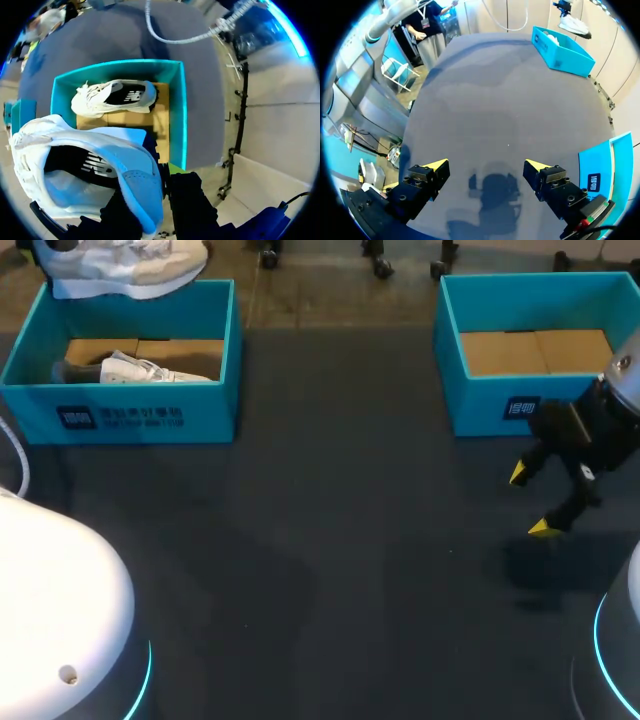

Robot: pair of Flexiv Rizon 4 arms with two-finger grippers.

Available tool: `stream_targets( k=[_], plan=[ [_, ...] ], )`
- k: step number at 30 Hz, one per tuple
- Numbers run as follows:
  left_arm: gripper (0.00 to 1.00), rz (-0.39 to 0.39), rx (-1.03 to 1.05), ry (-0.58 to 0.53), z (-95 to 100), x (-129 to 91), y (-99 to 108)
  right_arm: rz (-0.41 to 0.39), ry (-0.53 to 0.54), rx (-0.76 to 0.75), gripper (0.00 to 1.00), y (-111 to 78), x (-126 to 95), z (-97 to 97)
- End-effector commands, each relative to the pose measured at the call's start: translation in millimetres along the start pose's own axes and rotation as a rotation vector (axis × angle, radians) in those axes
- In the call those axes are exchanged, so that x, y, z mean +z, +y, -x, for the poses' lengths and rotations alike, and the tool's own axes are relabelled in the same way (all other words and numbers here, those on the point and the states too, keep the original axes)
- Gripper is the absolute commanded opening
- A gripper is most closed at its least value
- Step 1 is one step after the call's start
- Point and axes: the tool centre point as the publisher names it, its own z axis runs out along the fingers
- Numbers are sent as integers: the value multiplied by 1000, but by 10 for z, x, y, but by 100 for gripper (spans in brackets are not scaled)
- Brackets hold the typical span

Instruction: Take the shoe out of the shoebox, open the shoe tongue, remove and reinsert the insole, then place the shoe into the shoebox

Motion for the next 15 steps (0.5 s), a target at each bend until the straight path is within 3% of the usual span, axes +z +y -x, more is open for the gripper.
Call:
stream_targets(
  k=[1, 15],
  plan=[
    [0, 25, -26, 48, -2, 61, 22, -3, 0, 1, 100, 5, 10, 4],
    [0, -12, -96, 128, -9, 596, 52, -3, 0, 1, 100, 5, 10, 4]
  ],
)
